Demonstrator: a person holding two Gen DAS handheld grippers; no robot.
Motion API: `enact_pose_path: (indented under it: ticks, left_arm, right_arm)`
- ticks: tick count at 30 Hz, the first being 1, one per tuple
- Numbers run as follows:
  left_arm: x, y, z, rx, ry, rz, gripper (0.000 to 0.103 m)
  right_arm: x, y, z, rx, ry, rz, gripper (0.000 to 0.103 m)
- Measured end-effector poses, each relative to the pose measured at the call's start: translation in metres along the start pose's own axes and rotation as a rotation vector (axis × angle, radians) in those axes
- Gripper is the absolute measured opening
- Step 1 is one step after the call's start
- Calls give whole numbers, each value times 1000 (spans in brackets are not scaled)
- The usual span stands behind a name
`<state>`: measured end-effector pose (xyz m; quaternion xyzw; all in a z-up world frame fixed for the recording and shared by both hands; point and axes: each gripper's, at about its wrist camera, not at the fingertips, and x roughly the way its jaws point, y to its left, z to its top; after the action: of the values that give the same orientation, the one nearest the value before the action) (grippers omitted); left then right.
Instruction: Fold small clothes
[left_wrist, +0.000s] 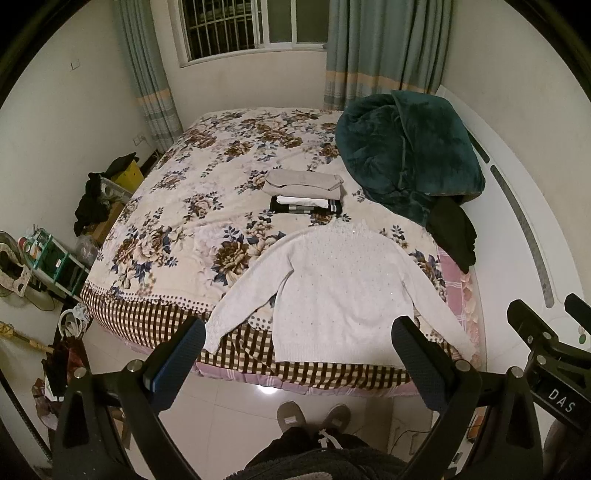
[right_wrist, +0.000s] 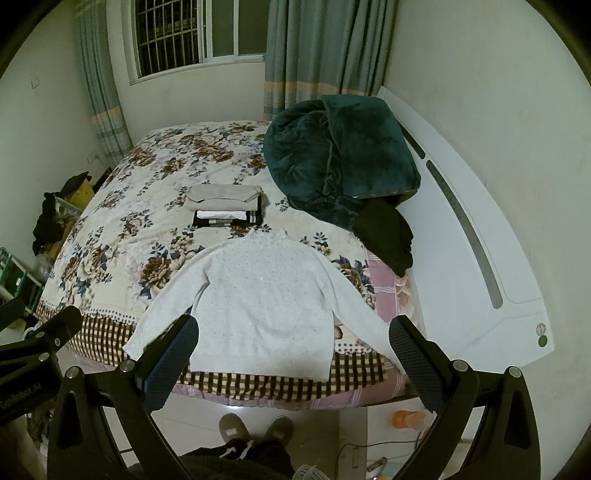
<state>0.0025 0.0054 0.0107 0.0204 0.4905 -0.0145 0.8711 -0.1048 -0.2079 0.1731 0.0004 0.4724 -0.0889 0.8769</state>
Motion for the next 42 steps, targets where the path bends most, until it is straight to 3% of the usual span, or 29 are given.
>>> enact_pose_path:
  ticks: [34,38,42]
  left_arm:
    - [-7,1,3,-6,-7,-5,103]
    - [0,-2,9,-1,-15,15,103]
    - [34,-9,21,8,-3,23,103]
  right_arm:
    - [-2,2,1,6,-2,-10,103]
    - [12,-4,7,34,16,-29,103]
    - [58,-14,9,85,62,-70,103]
